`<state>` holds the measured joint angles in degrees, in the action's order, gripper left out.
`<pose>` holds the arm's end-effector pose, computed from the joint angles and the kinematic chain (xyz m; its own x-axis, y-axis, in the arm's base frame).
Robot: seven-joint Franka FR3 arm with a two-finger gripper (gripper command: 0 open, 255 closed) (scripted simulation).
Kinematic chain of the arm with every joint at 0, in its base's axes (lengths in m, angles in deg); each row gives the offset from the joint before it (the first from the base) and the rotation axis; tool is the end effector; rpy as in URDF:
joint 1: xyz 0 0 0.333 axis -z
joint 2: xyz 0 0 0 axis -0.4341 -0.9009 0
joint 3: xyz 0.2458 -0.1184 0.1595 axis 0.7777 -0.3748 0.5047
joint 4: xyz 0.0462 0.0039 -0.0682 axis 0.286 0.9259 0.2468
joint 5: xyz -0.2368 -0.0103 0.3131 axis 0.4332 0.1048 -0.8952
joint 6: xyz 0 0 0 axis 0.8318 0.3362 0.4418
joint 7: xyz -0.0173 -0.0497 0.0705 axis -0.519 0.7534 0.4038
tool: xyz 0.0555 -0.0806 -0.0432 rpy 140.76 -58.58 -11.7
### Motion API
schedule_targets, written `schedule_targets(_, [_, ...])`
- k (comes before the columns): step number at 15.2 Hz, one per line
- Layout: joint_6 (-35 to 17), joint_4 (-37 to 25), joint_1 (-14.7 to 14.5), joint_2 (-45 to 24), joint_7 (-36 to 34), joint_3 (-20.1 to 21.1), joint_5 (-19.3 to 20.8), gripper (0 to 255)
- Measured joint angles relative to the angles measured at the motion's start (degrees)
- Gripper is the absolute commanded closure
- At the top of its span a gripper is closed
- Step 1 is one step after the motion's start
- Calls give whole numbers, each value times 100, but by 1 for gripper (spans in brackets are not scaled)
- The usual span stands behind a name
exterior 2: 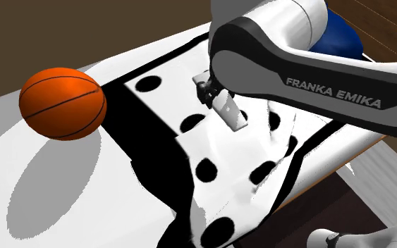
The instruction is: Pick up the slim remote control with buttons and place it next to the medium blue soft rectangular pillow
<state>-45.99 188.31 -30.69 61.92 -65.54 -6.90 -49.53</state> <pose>0.5329 0.1419 0.5263 0.9998 -0.0183 0.0074 -0.0183 -0.9998 -0.0073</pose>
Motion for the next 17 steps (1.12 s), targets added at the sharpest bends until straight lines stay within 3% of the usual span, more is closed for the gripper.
schedule_targets(10, [-94,954,602,849,1378,-771,-15,255])
schedule_targets(17, [-1,979,991,963,2285,-1326,93,255])
